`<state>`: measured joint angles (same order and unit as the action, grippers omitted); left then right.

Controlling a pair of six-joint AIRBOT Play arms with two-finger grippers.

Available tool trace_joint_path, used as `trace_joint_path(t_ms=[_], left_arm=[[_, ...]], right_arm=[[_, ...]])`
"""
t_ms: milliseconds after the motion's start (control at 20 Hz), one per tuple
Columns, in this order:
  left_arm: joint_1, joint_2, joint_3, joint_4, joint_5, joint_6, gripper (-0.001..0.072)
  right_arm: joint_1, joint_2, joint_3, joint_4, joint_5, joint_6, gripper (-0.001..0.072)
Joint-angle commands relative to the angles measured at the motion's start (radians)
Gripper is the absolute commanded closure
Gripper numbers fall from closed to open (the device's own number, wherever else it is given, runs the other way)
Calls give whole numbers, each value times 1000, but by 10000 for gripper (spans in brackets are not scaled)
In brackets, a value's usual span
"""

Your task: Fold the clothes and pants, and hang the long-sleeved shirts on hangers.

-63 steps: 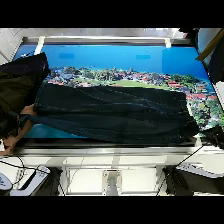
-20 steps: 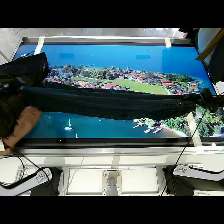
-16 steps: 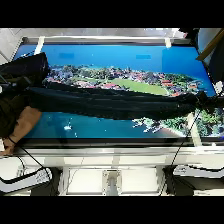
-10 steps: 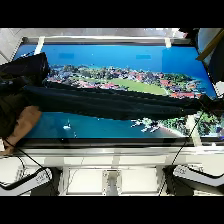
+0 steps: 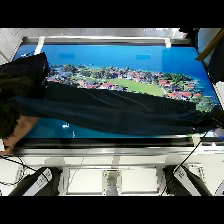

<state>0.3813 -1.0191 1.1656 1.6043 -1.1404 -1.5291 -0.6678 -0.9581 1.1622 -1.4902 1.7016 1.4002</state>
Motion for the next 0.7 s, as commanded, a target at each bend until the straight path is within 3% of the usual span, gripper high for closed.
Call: trace_joint_path(t_ms=[0, 100, 300, 650], left_arm=[[-18, -41, 1, 11, -18, 29, 695], [-38, -105, 1, 12, 90, -14, 695], [-50, -261, 44, 11, 313, -179, 696], [-129, -595, 297, 12, 384, -253, 696]], right_arm=[[1, -17, -3, 12, 11, 41, 670], [1, -117, -3, 10, 5, 55, 670], [1, -362, 0, 11, -42, 108, 670], [2, -564, 1, 237, -364, 163, 668]])
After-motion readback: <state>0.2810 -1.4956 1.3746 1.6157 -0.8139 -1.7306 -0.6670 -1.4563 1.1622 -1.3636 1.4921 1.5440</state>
